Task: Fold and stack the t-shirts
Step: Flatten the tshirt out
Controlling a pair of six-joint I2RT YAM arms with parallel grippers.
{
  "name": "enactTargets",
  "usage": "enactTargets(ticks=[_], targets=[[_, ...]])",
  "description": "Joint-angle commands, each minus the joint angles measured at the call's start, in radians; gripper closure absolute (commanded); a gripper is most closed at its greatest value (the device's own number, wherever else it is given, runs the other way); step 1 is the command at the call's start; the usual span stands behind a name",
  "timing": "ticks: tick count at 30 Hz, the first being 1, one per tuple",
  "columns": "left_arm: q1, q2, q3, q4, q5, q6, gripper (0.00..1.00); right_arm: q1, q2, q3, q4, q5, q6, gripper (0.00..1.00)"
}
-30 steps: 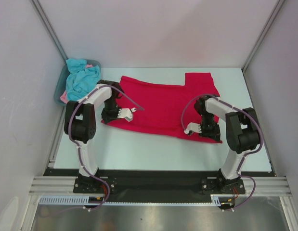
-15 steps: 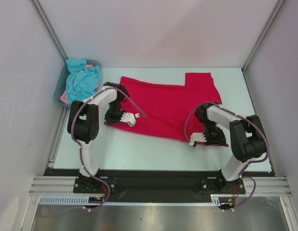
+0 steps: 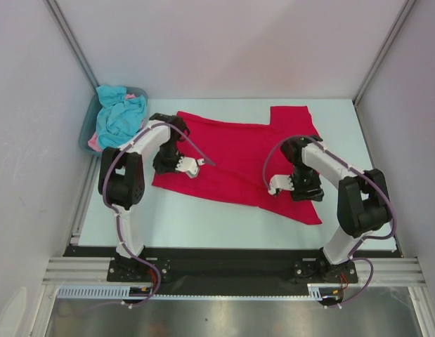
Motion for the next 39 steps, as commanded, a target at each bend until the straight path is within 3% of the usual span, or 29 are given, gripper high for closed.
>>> enactTargets(ticks=[1, 5, 8, 12, 13, 18, 23, 39], targets=[[0.019, -0.068, 0.16, -0.027, 0.031, -0.008, 0.8, -0.028, -0.029, 0.126, 0.067, -0.069, 0.034, 0.39], [0.033, -0.042, 0.265, -0.018, 0.063, -0.071, 0.69, -0.036, 0.019, 0.255, 0.145, -0.118, 0.15, 0.4], [0.048, 0.053, 0.375, 0.02, 0.117, -0.198, 0.65, -0.049, 0.071, 0.251, 0.328, -0.088, 0.279, 0.43], [0.058, 0.156, 0.397, 0.17, 0.106, -0.29, 0.64, -0.088, 0.207, 0.347, 0.536, -0.026, 0.472, 0.97], [0.058, 0.168, 0.377, 0.207, 0.091, -0.31, 0.65, -0.101, 0.244, 0.384, 0.549, -0.013, 0.517, 1.0], [0.055, 0.251, 0.401, 0.37, 0.094, -0.384, 1.0, -0.183, 0.418, 0.57, 0.59, 0.007, 0.722, 1.0], [0.052, 0.29, 0.446, 0.479, 0.053, -0.416, 0.99, -0.217, 0.49, 0.668, 0.615, 0.015, 0.786, 1.0], [0.041, 0.405, 0.512, 0.71, -0.035, -0.496, 1.0, -0.243, 0.616, 0.697, 0.721, 0.037, 0.87, 1.0]])
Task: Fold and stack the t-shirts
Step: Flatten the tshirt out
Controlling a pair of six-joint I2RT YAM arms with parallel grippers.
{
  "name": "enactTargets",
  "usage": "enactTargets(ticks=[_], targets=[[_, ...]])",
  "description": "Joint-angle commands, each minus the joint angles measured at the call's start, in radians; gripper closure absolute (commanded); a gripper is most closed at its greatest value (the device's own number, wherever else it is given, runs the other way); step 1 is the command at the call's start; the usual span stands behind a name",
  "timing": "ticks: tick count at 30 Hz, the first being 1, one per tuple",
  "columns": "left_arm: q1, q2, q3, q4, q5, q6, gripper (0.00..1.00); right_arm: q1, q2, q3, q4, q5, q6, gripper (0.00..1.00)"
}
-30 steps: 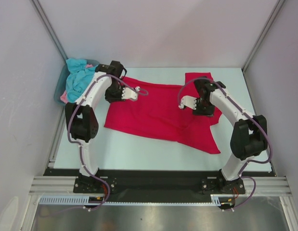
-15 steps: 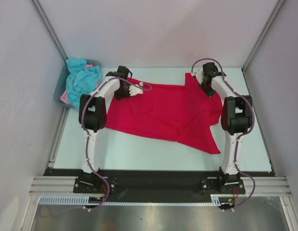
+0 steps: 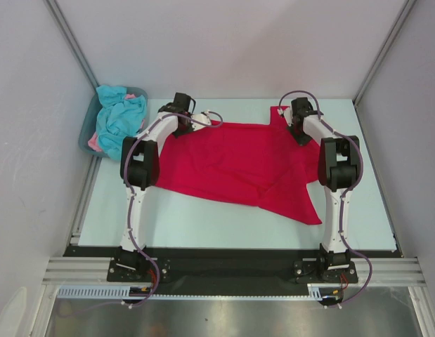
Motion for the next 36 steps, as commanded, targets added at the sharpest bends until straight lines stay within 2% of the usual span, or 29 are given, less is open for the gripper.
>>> enactTargets(ticks=[1, 9, 15, 20, 26, 36], targets=[[-0.009, 0.017, 0.038, 0.103, -0.026, -0.052, 1.0, -0.013, 0.026, 0.076, 0.044, 0.027, 0.046, 1.0], [-0.021, 0.073, 0.055, 0.195, -0.054, -0.084, 1.0, -0.03, 0.084, 0.138, 0.044, 0.033, 0.077, 1.0], [-0.016, 0.139, 0.063, 0.195, -0.161, -0.052, 1.0, -0.049, 0.106, 0.161, 0.053, 0.037, 0.086, 1.0], [0.01, 0.184, 0.084, 0.157, -0.212, -0.049, 1.0, -0.072, 0.147, 0.185, 0.058, 0.051, 0.079, 1.0], [0.075, 0.296, 0.288, 0.045, -0.321, -0.066, 1.0, -0.093, 0.198, 0.248, 0.069, 0.074, 0.077, 1.0], [0.152, 0.304, 0.264, 0.002, -0.422, -0.06, 1.0, -0.119, 0.255, 0.301, 0.128, 0.129, 0.007, 1.0]])
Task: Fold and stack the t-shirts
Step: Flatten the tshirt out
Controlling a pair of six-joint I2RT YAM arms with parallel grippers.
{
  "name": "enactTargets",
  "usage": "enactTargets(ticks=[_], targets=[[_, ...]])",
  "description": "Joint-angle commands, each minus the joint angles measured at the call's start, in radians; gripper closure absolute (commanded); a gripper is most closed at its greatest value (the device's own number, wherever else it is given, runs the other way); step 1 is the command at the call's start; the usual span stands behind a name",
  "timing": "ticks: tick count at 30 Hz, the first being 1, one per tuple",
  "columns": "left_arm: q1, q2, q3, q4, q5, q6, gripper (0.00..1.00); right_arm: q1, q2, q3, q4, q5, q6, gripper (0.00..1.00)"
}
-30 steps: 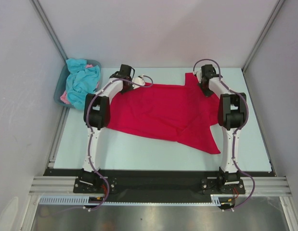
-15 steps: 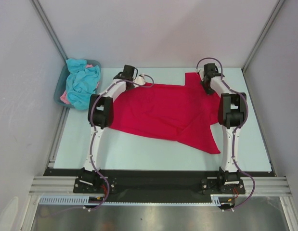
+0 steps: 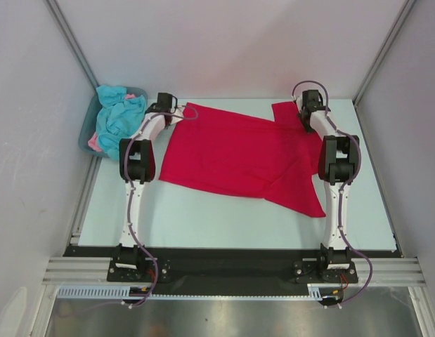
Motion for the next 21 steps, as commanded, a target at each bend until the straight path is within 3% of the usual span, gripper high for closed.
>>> enactTargets(ticks=[1, 3, 5, 6, 7, 8, 10, 11, 21], targets=[[0.029, 0.039, 0.003, -0.092, -0.037, -0.026, 1.0, -0.032, 0.057, 0.021, 0.054, 0.058, -0.04, 1.0], [0.033, 0.034, 0.001, -0.09, -0.052, -0.035, 1.0, -0.028, 0.064, 0.025, 0.07, 0.069, -0.054, 0.99], [0.038, 0.011, -0.002, -0.092, -0.049, -0.056, 1.0, -0.02, 0.063, 0.03, 0.081, 0.08, -0.062, 0.92], [0.038, 0.002, -0.01, -0.092, -0.051, -0.064, 1.0, -0.02, 0.057, 0.033, 0.074, 0.068, -0.062, 0.72], [0.038, -0.012, -0.016, -0.092, -0.052, -0.076, 1.0, -0.02, 0.048, 0.027, 0.071, 0.06, -0.06, 0.61], [0.036, -0.039, -0.022, -0.09, -0.051, -0.082, 1.0, 0.012, 0.017, 0.014, 0.077, 0.057, -0.059, 0.43], [0.036, -0.076, -0.042, -0.092, -0.042, -0.104, 1.0, 0.029, -0.021, -0.027, 0.085, 0.043, -0.056, 0.31], [0.035, -0.096, -0.053, -0.09, -0.026, -0.109, 1.0, 0.044, -0.063, -0.045, 0.094, 0.038, -0.051, 0.2], [-0.014, -0.365, -0.184, -0.02, 0.175, -0.145, 1.0, 0.116, -0.34, -0.116, 0.079, -0.068, 0.053, 0.16]])
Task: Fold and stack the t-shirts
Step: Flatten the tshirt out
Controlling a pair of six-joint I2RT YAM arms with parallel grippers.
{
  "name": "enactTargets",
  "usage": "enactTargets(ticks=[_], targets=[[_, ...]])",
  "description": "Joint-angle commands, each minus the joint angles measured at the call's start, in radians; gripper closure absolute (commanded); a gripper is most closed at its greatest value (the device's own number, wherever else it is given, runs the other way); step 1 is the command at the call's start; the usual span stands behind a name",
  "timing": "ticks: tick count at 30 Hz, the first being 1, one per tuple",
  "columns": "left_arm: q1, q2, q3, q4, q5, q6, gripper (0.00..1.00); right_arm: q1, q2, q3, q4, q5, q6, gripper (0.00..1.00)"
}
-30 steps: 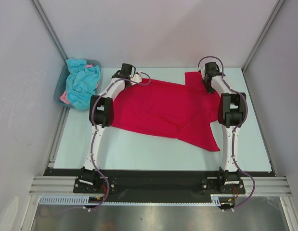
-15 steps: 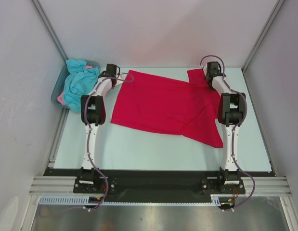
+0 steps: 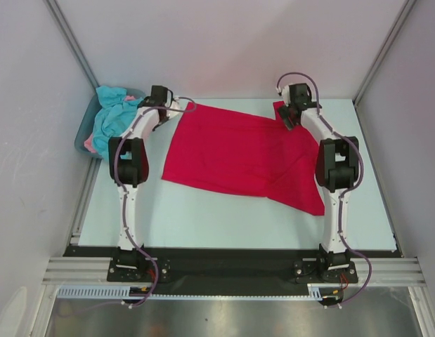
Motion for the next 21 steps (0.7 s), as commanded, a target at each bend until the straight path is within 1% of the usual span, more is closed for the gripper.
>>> enactTargets(ticks=[1, 4, 7, 8, 9, 10, 11, 12, 13, 14, 15, 17, 18, 21], targets=[[-0.044, -0.204, -0.028, 0.065, 0.112, -0.031, 0.99, 0.022, -0.188, 0.011, 0.003, -0.052, 0.063, 0.16], [-0.081, -0.255, -0.069, 0.111, 0.167, -0.022, 0.99, 0.037, -0.237, -0.022, 0.004, -0.016, 0.057, 0.16], [-0.125, -0.312, -0.115, 0.108, 0.244, -0.011, 0.99, 0.039, -0.28, -0.087, 0.013, 0.005, 0.047, 0.16], [-0.147, -0.344, -0.137, 0.104, 0.264, -0.008, 0.96, 0.036, -0.29, -0.11, 0.018, 0.016, 0.046, 0.17], [-0.157, -0.364, -0.199, 0.096, 0.317, 0.004, 0.94, 0.031, -0.301, -0.149, 0.024, 0.022, 0.044, 0.18], [-0.176, -0.384, -0.238, 0.094, 0.339, 0.01, 0.89, 0.028, -0.312, -0.176, 0.026, 0.027, 0.043, 0.21], [-0.184, -0.401, -0.277, 0.09, 0.364, 0.019, 0.87, 0.017, -0.333, -0.196, 0.027, 0.025, 0.047, 0.32], [-0.191, -0.431, -0.355, 0.082, 0.391, 0.033, 0.85, 0.01, -0.346, -0.232, 0.027, 0.027, 0.052, 0.43], [-0.2, -0.444, -0.391, 0.079, 0.393, 0.035, 0.84, 0.002, -0.358, -0.246, 0.024, 0.027, 0.056, 0.6], [-0.202, -0.454, -0.425, 0.076, 0.419, 0.038, 0.84, -0.013, -0.379, -0.258, 0.023, 0.03, 0.072, 0.98], [-0.201, -0.468, -0.477, 0.062, 0.433, 0.038, 0.84, -0.024, -0.392, -0.274, 0.014, 0.033, 0.081, 1.0], [-0.197, -0.481, -0.522, 0.048, 0.441, 0.039, 0.96, -0.045, -0.419, -0.315, 0.004, 0.011, 0.098, 1.0], [-0.196, -0.488, -0.557, 0.032, 0.447, 0.039, 1.0, -0.059, -0.448, -0.332, 0.006, 0.01, 0.095, 1.0], [-0.187, -0.496, -0.605, 0.001, 0.477, 0.044, 1.0, -0.082, -0.491, -0.395, 0.023, 0.022, 0.07, 1.0]])
